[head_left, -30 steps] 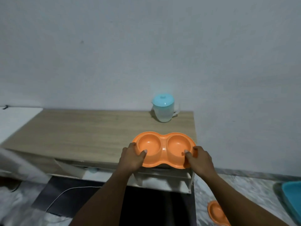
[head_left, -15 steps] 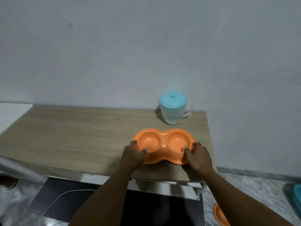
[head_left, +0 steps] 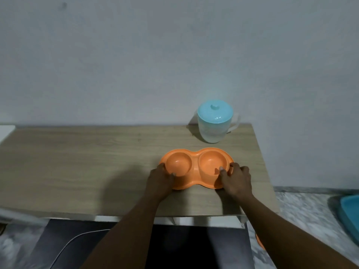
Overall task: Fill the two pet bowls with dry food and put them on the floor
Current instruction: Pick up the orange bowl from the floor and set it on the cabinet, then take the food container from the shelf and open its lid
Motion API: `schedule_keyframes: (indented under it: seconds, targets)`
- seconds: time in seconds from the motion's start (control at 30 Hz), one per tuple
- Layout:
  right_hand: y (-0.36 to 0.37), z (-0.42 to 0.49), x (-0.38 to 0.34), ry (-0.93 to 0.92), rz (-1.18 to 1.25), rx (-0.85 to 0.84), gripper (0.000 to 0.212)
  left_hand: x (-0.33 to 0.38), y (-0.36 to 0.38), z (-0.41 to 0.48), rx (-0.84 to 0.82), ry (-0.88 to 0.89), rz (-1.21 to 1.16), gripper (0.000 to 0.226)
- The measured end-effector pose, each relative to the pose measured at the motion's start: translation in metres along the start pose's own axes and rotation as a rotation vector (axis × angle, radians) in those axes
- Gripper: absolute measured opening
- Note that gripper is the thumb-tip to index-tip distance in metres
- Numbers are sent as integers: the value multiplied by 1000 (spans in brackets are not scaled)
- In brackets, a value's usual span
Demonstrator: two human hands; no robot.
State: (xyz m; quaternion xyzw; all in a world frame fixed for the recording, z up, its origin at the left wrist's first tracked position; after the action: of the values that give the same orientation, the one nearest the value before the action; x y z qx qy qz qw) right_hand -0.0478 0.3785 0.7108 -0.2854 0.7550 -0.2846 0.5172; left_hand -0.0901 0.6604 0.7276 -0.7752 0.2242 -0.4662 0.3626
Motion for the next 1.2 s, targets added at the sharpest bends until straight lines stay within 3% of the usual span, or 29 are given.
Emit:
schedule_keyframes:
  seconds: [0.23,0.43,0.63,0.77,1.0,1.2]
  targets:
    - [-9,-31,-7,34,-37,136,59,-6,-6,-5,-93,99,-10,68]
    - [-11,-79,-4,-96,-42,184,19,-1,-13,-36,-37,245,60,59]
    - [6,-136,24,-152,-57,114,12,-7,1,-92,-22,324,72,36]
    - [26,-157,66,-95,-50,37,13,-27,33,-133,-66,287,30,25]
    - [62,-140,154,19,94,-17,6,-82,140,-149,-104,109,-30,36]
    - [99,-70,182,-12,170,69,32,-100,204,-93,90,68,-204,57]
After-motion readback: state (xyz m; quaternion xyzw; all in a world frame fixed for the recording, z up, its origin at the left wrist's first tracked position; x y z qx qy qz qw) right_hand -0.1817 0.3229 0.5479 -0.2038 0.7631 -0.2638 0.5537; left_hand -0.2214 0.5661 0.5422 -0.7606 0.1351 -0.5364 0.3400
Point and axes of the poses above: each hand's wrist, its own z-axis towards the middle knuckle, its own y-axis out of the palm, x = y × z, the point moved 8 cm from there along z, towards the middle knuckle, and after that the axes turned 1 degree about -x, right-handed, at the moved point
